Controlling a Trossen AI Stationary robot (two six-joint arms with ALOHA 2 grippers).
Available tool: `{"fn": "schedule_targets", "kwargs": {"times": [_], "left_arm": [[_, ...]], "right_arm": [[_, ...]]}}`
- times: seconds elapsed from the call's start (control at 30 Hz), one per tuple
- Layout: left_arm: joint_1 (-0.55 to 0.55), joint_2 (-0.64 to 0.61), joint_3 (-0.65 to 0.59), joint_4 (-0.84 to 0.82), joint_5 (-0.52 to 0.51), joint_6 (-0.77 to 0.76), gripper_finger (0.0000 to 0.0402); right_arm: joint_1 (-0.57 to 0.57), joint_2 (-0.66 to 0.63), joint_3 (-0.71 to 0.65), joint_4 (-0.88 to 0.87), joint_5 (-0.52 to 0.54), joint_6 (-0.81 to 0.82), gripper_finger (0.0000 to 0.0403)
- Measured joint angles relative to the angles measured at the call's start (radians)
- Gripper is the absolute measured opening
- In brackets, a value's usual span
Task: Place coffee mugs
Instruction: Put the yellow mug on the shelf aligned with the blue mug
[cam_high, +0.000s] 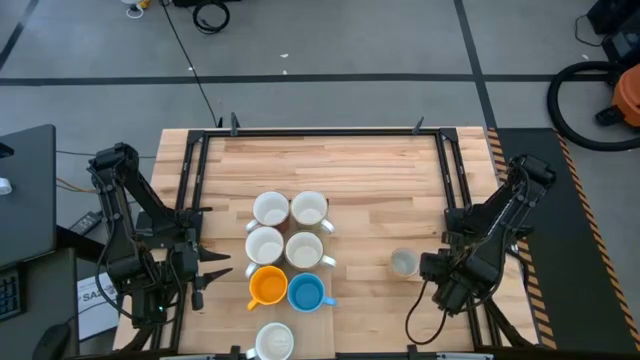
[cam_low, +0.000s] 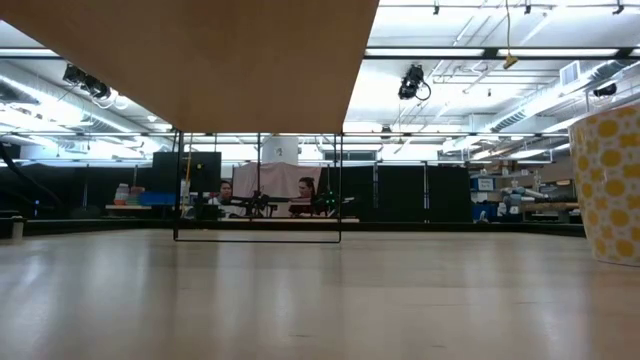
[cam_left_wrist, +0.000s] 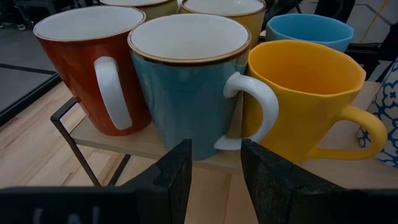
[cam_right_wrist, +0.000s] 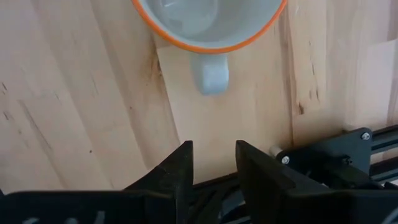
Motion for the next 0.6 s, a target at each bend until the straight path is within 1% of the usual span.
{"fn": "schedule_targets", "kwargs": {"times": [0.17,0.5,0.6], "left_arm": [[0.000,0.000,0.000,0.000,0.000,0.000,0.0144],[0.000,0.000,0.000,0.000,0.000,0.000,0.0144],[0.000,0.000,0.000,0.000,0.000,0.000,0.0144]], "right_arm": [[0.000,0.000,0.000,0.005,0.000,-0.001,0.0144],[0.000,0.000,0.000,0.056,0.000,0.001,0.0213],[0.000,0.000,0.000,0.068,0.000,0.002,0.0226]]}}
